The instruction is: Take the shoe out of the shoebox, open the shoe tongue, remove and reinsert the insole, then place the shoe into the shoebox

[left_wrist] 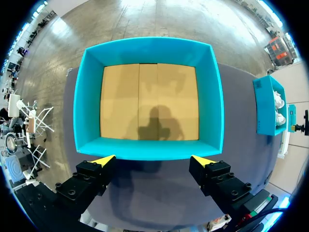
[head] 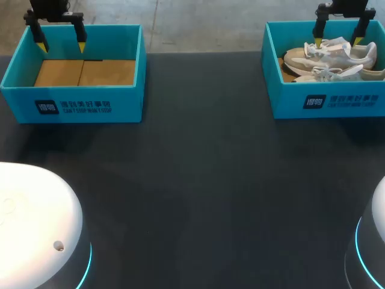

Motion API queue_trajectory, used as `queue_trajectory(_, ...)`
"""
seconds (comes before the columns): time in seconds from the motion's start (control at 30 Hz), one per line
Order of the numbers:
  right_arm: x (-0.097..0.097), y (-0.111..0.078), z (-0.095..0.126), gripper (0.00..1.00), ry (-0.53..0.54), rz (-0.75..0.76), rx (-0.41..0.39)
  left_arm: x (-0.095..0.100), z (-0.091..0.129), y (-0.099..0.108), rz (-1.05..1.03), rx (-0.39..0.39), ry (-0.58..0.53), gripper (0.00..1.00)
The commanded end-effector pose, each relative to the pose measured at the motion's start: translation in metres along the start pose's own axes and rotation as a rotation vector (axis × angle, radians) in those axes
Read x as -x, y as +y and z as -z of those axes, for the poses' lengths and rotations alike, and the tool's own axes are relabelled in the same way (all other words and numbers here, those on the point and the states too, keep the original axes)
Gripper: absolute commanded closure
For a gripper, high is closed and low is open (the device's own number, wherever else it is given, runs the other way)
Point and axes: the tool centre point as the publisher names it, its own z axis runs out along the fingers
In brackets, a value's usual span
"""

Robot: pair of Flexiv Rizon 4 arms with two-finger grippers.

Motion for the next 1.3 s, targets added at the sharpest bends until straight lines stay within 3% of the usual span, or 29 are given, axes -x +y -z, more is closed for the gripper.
queue_trajectory(0.03,0.005,-0.001,-0.002,0.0,0.002,-0.002,0.002,0.0,0.0,0.0,0.0,0.0,0.0,0.0)
queue_trajectory(0.63,0.048,-0.01,-0.04,0.0,-0.011,-0.012,-0.012,0.0,0.0,0.0,0.0,0.0,0.0,0.0)
queue_trajectory(1.3,0.113,-0.001,-0.057,0.0,-0.076,-0.018,0.039,0.0,0.0,0.0,0.0,0.0,0.0,0.0)
